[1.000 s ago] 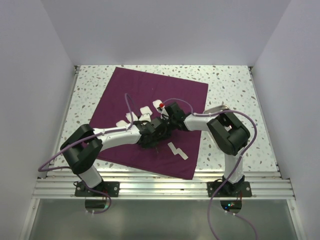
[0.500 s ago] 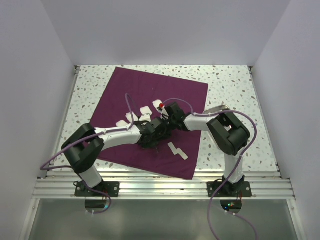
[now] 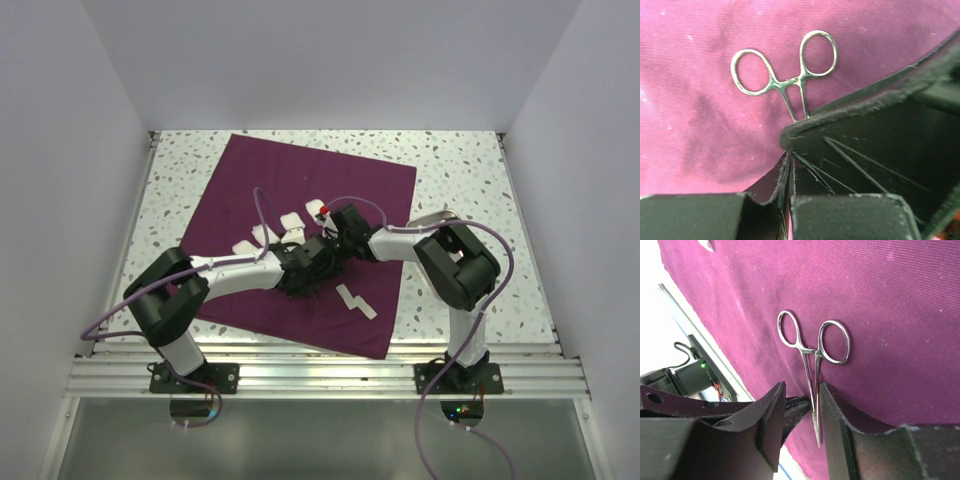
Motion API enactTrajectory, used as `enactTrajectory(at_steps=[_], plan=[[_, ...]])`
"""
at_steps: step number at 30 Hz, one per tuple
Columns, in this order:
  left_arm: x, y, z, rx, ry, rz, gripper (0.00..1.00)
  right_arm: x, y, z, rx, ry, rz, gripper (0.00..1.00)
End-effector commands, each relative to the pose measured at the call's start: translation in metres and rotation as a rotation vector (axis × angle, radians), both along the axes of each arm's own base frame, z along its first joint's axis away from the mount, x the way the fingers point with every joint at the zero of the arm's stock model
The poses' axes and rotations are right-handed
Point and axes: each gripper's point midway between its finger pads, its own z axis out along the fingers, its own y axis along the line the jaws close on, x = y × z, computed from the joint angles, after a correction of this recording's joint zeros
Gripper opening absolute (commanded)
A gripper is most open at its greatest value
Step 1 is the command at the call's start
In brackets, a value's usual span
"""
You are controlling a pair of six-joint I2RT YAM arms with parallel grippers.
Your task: Prepare the surgical pack
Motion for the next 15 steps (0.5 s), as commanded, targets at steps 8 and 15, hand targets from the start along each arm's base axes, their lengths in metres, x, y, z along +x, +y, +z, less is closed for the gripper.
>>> enactTrajectory(at_steps=[8, 15], plan=[[0.008, -0.02, 0.0, -0.1, -0.047, -0.001, 0.0, -0.013, -0.001, -0.019, -0.033, 0.05, 0.016, 0.23], [0.008, -0.012, 0.004, -0.064, -0.054, 0.012, 0.0, -0.01, -0.003, -0.018, -0.062, 0.03, 0.023, 0.11]])
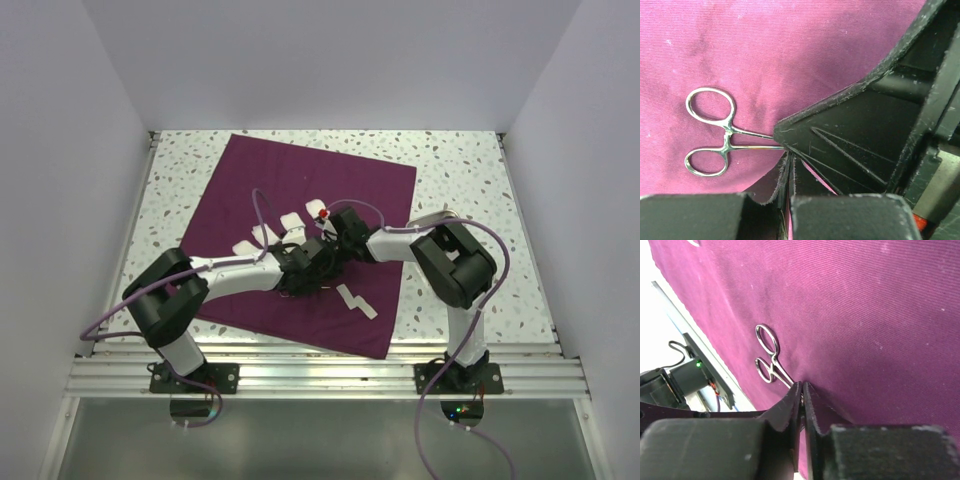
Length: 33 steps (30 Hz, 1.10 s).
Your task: Prepare the surgical pack
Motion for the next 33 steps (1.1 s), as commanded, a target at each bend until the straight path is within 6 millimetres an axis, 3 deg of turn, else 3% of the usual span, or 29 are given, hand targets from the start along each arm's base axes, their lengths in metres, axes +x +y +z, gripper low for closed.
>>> enactTrajectory(at_steps=[1, 3, 10, 16, 20, 22, 26, 29, 33], plan=[[0.006, 0.002, 0.006, 0.004, -0.045, 0.026, 0.0, -0.007, -0.005, -0.008, -0.059, 0.003, 0.027, 0.08], [0.007, 0.007, 0.012, 0.014, -0.06, 0.034, 0.0, -0.006, -0.003, -0.005, -0.052, -0.004, 0.033, 0.0], [0.008, 0.032, 0.036, 0.087, -0.113, 0.044, 0.0, -0.004, -0.009, 0.007, -0.079, -0.05, 0.081, 0.01], [0.001, 0.055, 0.07, 0.079, -0.173, 0.072, 0.17, 0.004, -0.02, 0.021, -0.154, -0.159, 0.17, 0.33], [-0.005, 0.069, 0.078, 0.045, -0.18, 0.1, 0.26, 0.008, -0.019, 0.034, -0.16, -0.236, 0.249, 0.48], [-0.01, 0.077, 0.085, 0.011, -0.199, 0.12, 0.28, 0.003, -0.021, 0.029, -0.213, -0.263, 0.31, 0.52], [-0.015, 0.095, 0.103, -0.059, -0.258, 0.163, 0.38, 0.002, -0.019, 0.022, -0.355, -0.357, 0.413, 0.53], [-0.017, 0.109, 0.111, -0.07, -0.289, 0.175, 0.43, 0.0, -0.029, 0.009, -0.453, -0.365, 0.433, 0.51], [-0.018, 0.118, 0.116, -0.079, -0.302, 0.165, 0.45, -0.001, -0.043, 0.007, -0.511, -0.399, 0.438, 0.44]])
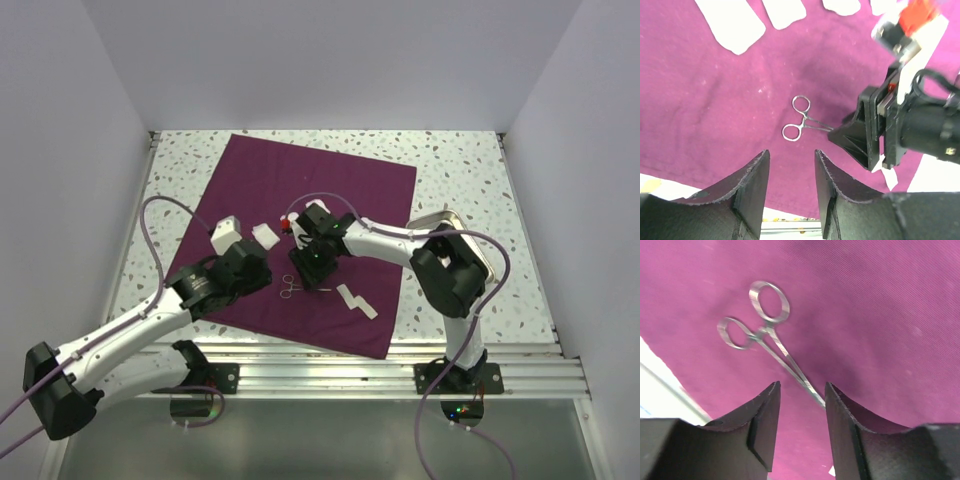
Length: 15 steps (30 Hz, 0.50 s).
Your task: Prepare the surgical pack
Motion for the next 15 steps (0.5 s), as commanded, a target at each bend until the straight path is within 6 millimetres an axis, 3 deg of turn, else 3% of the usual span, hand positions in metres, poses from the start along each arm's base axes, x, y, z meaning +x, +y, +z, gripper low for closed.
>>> enactTrajectory(at_steps=[1, 11, 15], plan=[[0.002, 0.014, 0.0, 0.034, -0.016, 0.01, 0.45, 0.006, -0.034, -0.008, -0.129, -0.058, 0.002, 0.43], [0.005, 0.006, -0.008, 0.007, -0.019, -0.039, 0.45, -0.003, -0.036, -0.021, -0.199, -0.071, 0.037, 0.36], [0.006, 0.007, -0.008, 0.002, -0.023, -0.042, 0.45, 0.0, -0.036, -0.013, -0.22, -0.133, 0.039, 0.35]])
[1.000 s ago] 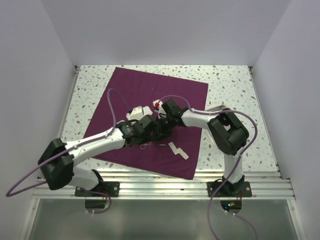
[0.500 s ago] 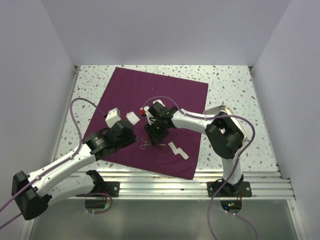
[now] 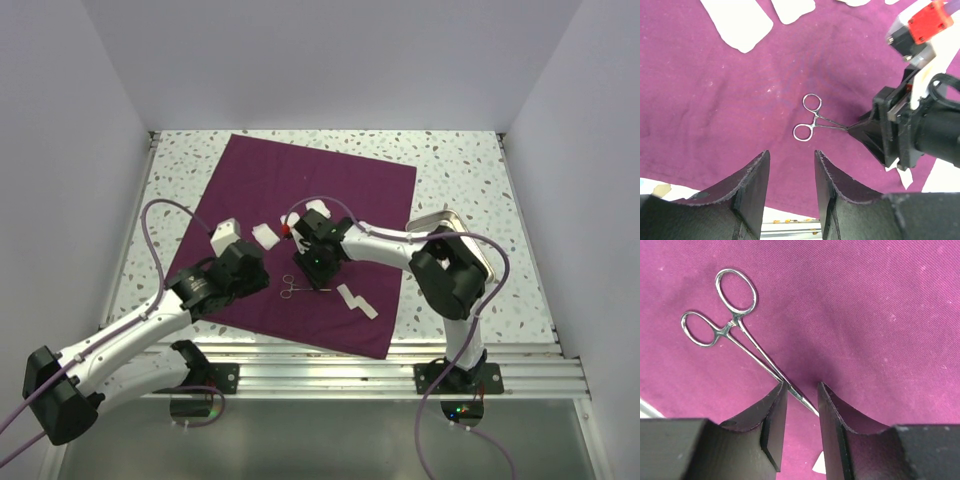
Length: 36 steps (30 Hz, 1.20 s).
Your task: Prepare the surgical pack
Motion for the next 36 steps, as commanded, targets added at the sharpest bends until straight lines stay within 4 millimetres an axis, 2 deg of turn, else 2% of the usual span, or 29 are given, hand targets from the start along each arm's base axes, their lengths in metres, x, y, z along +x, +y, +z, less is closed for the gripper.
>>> enactTrajectory(at_steps=[1, 6, 8, 22, 27, 28, 30, 36], plan=[[0.007, -0.003, 0.004, -0.017, -0.036, -0.015, 0.45, 0.0, -0.017, 0.002, -0.093, -0.06, 0.009, 0.35], [0.004, -0.001, 0.002, -0.021, -0.034, -0.014, 0.44, -0.002, -0.017, 0.01, -0.084, -0.078, 0.029, 0.32], [0.004, -0.001, 0.002, -0.025, -0.037, -0.015, 0.44, -0.004, -0.019, 0.007, -0.091, -0.079, 0.028, 0.33], [0.005, -0.001, 0.001, -0.033, -0.038, -0.021, 0.44, -0.027, -0.027, -0.034, -0.281, -0.089, 0.085, 0.28], [0.003, -0.001, 0.003, -0.053, -0.048, -0.027, 0.44, -0.027, -0.029, -0.044, -0.322, -0.069, 0.112, 0.04], [0.003, -0.002, 0.003, -0.055, -0.048, -0.03, 0.44, -0.023, -0.027, -0.041, -0.319, -0.077, 0.11, 0.0], [0.002, -0.003, 0.002, -0.062, -0.044, -0.037, 0.44, -0.023, -0.027, -0.038, -0.327, -0.079, 0.117, 0.0], [0.001, -0.004, -0.005, -0.064, -0.037, -0.037, 0.45, -0.011, -0.021, -0.004, -0.294, -0.146, 0.077, 0.0]])
